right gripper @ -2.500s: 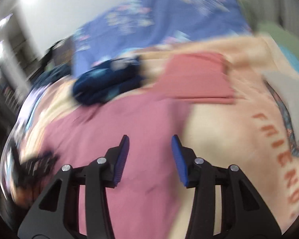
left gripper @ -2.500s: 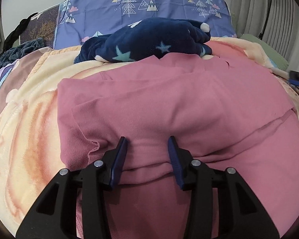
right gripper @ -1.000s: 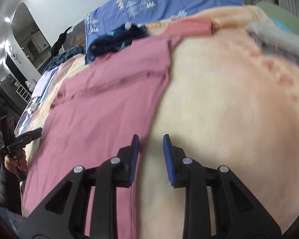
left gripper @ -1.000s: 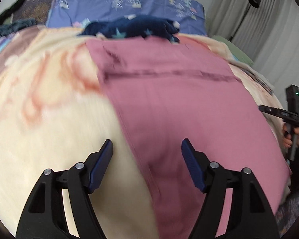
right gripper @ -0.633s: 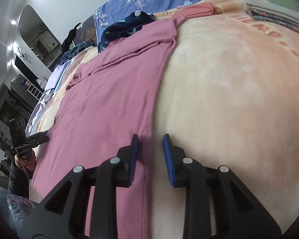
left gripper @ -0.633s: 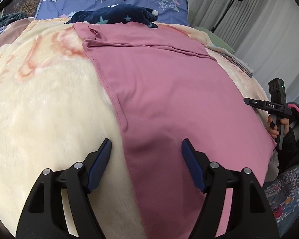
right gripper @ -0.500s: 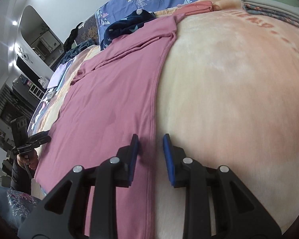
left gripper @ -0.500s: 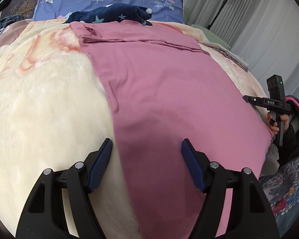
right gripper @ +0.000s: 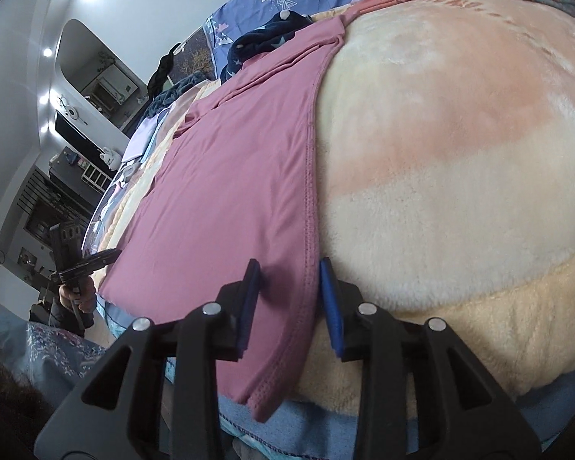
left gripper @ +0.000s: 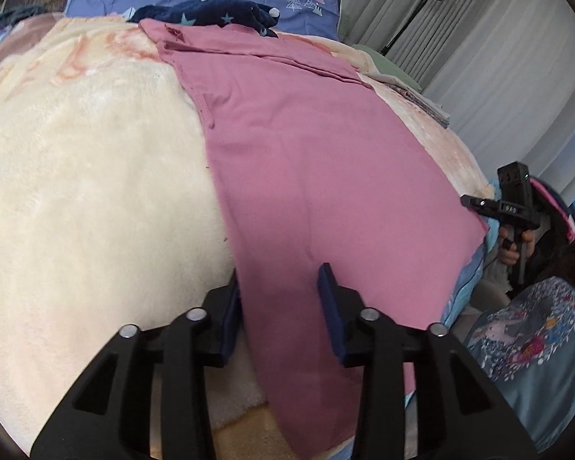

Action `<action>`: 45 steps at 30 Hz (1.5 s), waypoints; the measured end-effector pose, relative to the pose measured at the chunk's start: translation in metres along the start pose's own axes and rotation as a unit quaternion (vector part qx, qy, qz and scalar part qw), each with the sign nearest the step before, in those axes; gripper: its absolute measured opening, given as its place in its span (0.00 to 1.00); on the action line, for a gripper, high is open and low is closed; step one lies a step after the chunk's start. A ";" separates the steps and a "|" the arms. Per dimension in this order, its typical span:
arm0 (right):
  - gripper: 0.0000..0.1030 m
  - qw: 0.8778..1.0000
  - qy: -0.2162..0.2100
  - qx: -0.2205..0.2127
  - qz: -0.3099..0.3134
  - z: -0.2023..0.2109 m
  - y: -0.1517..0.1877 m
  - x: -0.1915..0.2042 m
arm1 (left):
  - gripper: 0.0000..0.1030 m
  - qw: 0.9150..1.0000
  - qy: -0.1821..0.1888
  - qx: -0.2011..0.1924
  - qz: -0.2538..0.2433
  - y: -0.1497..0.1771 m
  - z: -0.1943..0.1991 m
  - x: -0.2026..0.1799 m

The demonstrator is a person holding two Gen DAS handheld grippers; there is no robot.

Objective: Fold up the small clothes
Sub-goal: 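Grasp the hem with both grippers and lift it toward the collar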

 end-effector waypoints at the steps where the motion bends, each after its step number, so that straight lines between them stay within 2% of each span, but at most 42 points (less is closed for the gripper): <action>1: 0.33 1.000 0.002 0.001 0.000 -0.001 0.000 0.001 | 0.48 1.000 0.004 0.002 0.003 0.000 -0.001 -0.001; 4: 0.33 1.000 0.005 0.005 0.008 0.007 0.007 0.005 | 0.51 1.000 -0.002 0.003 0.002 0.007 0.003 -0.007; 7: 0.33 1.000 -0.011 0.003 0.003 0.012 0.011 0.003 | 0.50 1.000 0.010 -0.009 0.020 0.012 0.007 -0.003; 8: 0.31 1.000 -0.021 0.001 -0.004 0.009 0.009 0.000 | 0.44 0.999 0.010 -0.014 0.027 0.010 0.006 -0.003; 9: 0.18 1.000 -0.025 -0.001 -0.008 0.006 0.007 0.000 | 0.28 0.999 0.005 -0.016 0.030 0.008 0.004 -0.003; 10: 0.10 1.000 -0.025 -0.004 -0.010 0.002 0.005 0.001 | 0.18 0.999 -0.008 -0.019 0.032 0.004 0.002 -0.004; 11: 0.04 0.999 -0.031 -0.007 -0.013 0.000 0.001 0.003 | 0.03 0.999 -0.008 -0.024 0.035 0.000 0.005 -0.005; 13: 0.04 0.996 -0.077 -0.035 -0.025 0.007 -0.010 0.011 | 0.03 0.998 -0.013 -0.059 0.033 -0.013 0.021 -0.015; 14: 0.04 0.995 -0.086 -0.057 -0.018 0.016 -0.016 0.017 | 0.03 0.995 -0.015 -0.091 0.020 -0.023 0.036 -0.024; 17: 0.03 0.982 -0.122 -0.141 0.010 0.062 -0.048 0.039 | 0.03 0.983 -0.004 -0.182 -0.009 -0.050 0.085 -0.050; 19: 0.03 0.974 -0.139 -0.178 0.028 0.085 -0.062 0.053 | 0.03 0.972 0.000 -0.232 -0.026 -0.065 0.117 -0.067; 21: 0.03 0.964 -0.153 -0.213 0.055 0.110 -0.068 0.072 | 0.02 0.964 0.005 -0.266 -0.033 -0.069 0.141 -0.077; 25: 0.03 0.945 -0.169 -0.260 0.103 0.150 -0.048 0.098 | 0.02 0.948 0.002 -0.317 -0.024 -0.047 0.183 -0.092; 28: 0.03 0.939 -0.145 -0.284 0.128 0.169 -0.028 0.104 | 0.03 0.941 0.007 -0.340 -0.007 -0.022 0.192 -0.093; 30: 0.03 0.947 -0.127 -0.270 0.115 0.160 -0.025 0.099 | 0.03 0.944 0.004 -0.331 0.009 -0.017 0.180 -0.090; 33: 0.03 0.962 -0.116 -0.236 0.069 0.128 -0.040 0.078 | 0.02 0.955 0.005 -0.293 0.041 -0.027 0.143 -0.072; 37: 0.03 0.969 -0.114 -0.216 0.022 0.094 -0.067 0.055 | 0.02 0.963 0.003 -0.255 0.083 -0.053 0.106 -0.039; 40: 0.03 0.971 -0.108 -0.215 0.002 0.073 -0.103 0.044 | 0.02 0.966 0.004 -0.241 0.093 -0.089 0.089 -0.018; 45: 0.03 0.978 -0.062 -0.199 -0.016 0.024 -0.174 0.029 | 0.02 0.971 -0.017 -0.222 0.092 -0.159 0.052 0.011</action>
Point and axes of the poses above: each gripper's, at about its wrist camera, not at the fingertips, and z roughly against the way its jaws point, x to its left, y to its underside, the point moved 2 cm from there along -z, roughly the way its jaws point, and after that the axes turned 3 degrees about -y, right-handed, at the moved point
